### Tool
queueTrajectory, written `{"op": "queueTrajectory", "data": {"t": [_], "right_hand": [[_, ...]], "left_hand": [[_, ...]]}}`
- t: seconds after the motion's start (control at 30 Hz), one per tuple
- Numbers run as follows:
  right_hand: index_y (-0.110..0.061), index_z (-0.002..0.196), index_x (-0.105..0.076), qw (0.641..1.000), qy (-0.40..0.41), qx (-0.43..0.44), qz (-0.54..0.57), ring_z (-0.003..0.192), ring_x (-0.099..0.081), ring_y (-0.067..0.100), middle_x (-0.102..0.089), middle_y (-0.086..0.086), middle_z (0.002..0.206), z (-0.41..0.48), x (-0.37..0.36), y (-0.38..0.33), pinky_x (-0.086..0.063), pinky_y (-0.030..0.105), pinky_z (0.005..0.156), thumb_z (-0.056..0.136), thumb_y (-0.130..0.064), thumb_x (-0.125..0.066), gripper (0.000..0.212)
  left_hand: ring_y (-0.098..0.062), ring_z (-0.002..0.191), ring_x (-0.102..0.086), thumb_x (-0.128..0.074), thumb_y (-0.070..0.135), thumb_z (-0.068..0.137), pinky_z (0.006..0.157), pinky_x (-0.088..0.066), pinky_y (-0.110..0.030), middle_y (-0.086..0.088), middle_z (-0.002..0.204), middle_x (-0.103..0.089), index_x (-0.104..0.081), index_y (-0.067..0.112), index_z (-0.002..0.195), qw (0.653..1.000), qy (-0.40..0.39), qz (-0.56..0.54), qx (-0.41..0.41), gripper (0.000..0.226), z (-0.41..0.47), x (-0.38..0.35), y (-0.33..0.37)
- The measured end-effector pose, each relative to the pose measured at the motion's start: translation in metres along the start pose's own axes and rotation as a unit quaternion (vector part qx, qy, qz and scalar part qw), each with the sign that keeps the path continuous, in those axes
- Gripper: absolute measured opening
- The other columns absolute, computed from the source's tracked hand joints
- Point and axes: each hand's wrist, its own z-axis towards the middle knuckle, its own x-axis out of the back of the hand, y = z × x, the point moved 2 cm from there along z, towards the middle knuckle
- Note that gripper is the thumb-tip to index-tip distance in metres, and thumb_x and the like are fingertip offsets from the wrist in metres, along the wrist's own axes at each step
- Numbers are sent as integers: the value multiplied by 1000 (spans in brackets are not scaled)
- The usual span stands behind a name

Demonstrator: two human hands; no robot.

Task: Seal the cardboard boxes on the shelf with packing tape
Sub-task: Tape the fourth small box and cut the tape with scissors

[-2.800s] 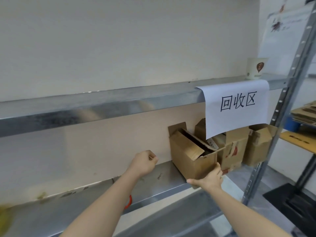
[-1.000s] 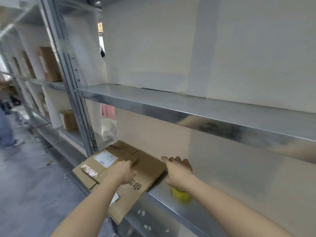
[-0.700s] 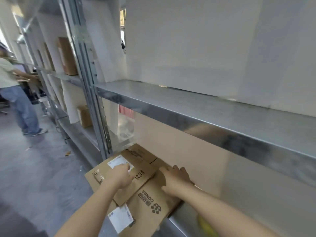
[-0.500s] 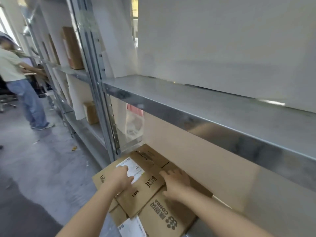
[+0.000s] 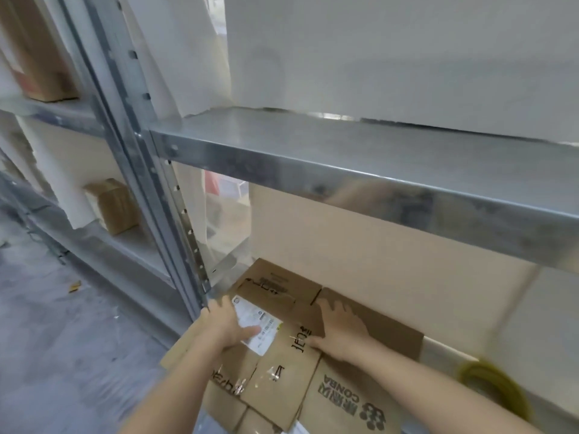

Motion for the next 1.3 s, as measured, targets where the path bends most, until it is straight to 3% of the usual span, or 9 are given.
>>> {"op": "queueTrajectory", "data": {"t": [0.2,0.3,0.37,0.47,0.7,0.87,1.07,1.23,1.3], "right_hand": [[-27,147,-20,972,40,-70,222,115,-52,27,-21,11,145,-13,13,-1,-49,27,89,76,-24,-77,91],[-24,145,-22,943,91,-89,307,98,-51,19,-27,9,142,-23,27,6,-46,14,68,81,-20,-73,83],[-20,146,-22,926,127,-102,339,112,-50,22,-31,9,144,-33,38,14,-41,14,76,82,-26,-74,83],[-17,146,-22,911,172,-105,360,129,-43,23,-30,8,146,-58,56,31,-38,20,86,81,-32,-76,86],[-26,148,-17,881,257,-94,386,128,-42,21,-21,1,148,-163,90,115,-41,24,91,77,-35,-79,96],[-25,151,-8,872,301,-84,378,115,-39,11,-12,0,145,-265,97,198,-34,14,92,65,-33,-88,118],[-28,149,-1,870,342,-144,325,137,-23,29,-5,2,143,-357,87,295,-30,37,113,51,-45,-92,135],[-33,148,-2,841,410,-171,308,139,-16,29,-2,-3,146,-402,85,340,-28,44,115,45,-54,-91,138],[-35,147,-3,833,426,-188,301,139,-16,29,-2,-2,145,-413,84,353,-28,46,114,43,-57,-90,138]], "left_hand": [[-36,137,-28,-63,75,69,110,-32,-45,-17,149,-27,-13,8,150,990,-14,-142,6,116,15,15,-8],[-32,123,-51,-60,89,49,102,-44,-48,-9,138,-52,-26,13,146,961,-36,-273,-12,128,34,13,-7],[-28,109,-61,-56,86,59,96,-50,-45,-9,125,-62,-45,14,131,937,-37,-345,-41,103,26,23,8],[-31,115,-57,-47,58,91,99,-46,-40,-14,130,-56,-34,6,141,907,-49,-408,-89,74,-15,43,48],[-33,123,-51,-38,64,92,106,-40,-43,-16,137,-51,-29,4,146,889,-43,-437,-132,81,-111,26,153],[-30,129,-46,-35,68,91,106,-35,-38,-12,143,-47,-23,8,149,855,-92,-486,-155,85,-201,-23,247],[-31,120,-52,-39,71,87,106,-39,-44,-14,135,-52,-29,10,144,834,-126,-497,-205,85,-293,-81,342],[-27,123,-51,-50,75,74,97,-41,-33,-12,141,-46,-16,11,146,833,-173,-459,-257,103,-350,-109,388],[-24,118,-52,-56,66,79,89,-40,-26,-9,140,-46,-15,11,146,833,-176,-442,-283,96,-367,-113,402]]}}
